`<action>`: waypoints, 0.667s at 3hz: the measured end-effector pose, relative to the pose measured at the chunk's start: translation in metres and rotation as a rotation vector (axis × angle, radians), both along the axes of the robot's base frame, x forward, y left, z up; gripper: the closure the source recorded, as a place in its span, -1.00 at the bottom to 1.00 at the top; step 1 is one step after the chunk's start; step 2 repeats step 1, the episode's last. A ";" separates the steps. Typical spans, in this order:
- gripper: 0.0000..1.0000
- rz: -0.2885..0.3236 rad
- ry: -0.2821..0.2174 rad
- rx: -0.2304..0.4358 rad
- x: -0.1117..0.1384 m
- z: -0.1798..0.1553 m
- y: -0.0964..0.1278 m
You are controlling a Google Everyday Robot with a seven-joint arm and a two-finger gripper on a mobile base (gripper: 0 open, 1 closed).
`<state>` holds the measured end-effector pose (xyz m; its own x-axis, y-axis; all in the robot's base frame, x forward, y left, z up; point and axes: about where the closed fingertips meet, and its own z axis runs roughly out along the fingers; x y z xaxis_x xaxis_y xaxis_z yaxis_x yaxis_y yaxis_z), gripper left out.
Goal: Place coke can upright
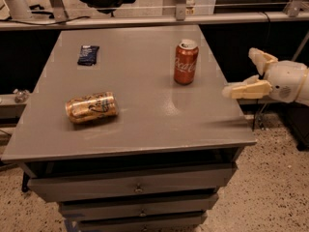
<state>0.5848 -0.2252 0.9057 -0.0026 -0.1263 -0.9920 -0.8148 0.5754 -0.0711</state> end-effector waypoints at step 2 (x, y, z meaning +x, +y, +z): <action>-1.00 -0.015 -0.002 -0.002 -0.005 0.001 -0.009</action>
Offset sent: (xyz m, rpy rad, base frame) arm 0.0000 0.0000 0.0000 0.0000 0.0000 0.0000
